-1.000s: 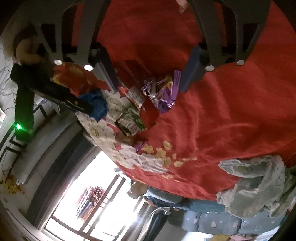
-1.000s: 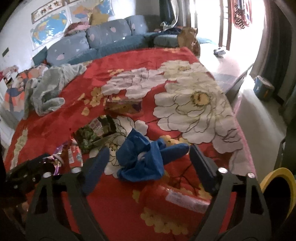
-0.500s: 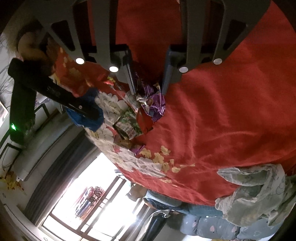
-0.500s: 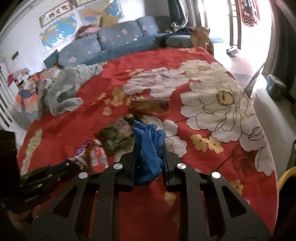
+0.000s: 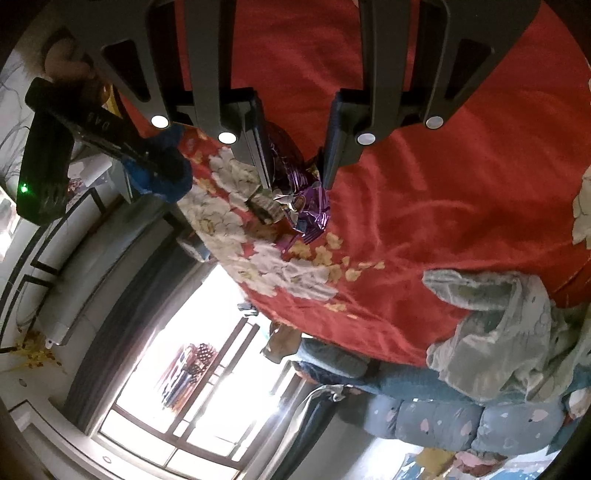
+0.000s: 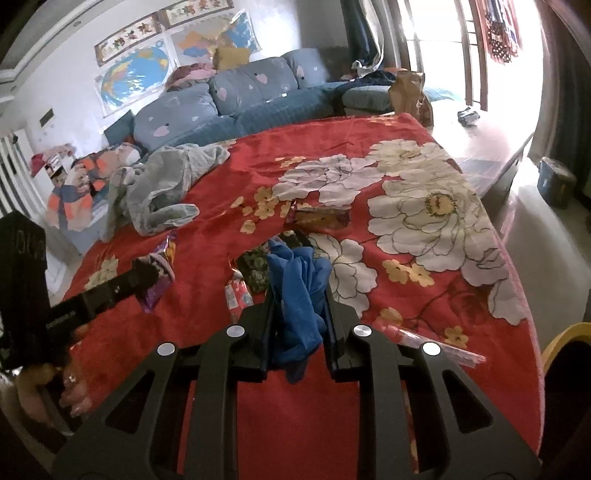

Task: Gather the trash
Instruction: 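Carry the blue cloth and purple wrapper over to the yellow-rimmed bin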

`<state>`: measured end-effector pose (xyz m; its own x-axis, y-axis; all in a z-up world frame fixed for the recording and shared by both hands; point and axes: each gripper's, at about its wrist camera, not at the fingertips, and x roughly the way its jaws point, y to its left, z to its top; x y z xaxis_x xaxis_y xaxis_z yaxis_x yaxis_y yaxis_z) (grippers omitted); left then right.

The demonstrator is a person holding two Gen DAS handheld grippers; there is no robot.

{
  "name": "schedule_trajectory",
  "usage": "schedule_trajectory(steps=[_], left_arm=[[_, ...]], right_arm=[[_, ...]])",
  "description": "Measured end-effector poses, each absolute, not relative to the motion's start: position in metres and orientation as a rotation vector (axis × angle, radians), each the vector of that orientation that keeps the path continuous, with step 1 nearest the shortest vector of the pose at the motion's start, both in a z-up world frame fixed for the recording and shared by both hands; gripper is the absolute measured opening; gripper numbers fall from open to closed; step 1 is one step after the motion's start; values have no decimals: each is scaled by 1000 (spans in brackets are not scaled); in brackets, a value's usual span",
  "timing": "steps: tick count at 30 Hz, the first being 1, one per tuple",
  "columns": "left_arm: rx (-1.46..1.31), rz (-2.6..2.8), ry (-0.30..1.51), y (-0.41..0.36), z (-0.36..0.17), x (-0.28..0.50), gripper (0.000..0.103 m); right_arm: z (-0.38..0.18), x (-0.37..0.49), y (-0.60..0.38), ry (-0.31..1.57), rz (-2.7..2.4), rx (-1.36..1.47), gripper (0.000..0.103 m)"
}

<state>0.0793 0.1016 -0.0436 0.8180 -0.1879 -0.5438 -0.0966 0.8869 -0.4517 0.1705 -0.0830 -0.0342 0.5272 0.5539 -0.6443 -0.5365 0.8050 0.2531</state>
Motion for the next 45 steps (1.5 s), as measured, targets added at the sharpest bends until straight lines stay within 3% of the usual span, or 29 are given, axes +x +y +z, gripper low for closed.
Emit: schedule_trajectory(steps=[45], left_arm=[[-311,-279,567,-3,3,83,26]], right_arm=[[5,150,-212,688,459,153,17]])
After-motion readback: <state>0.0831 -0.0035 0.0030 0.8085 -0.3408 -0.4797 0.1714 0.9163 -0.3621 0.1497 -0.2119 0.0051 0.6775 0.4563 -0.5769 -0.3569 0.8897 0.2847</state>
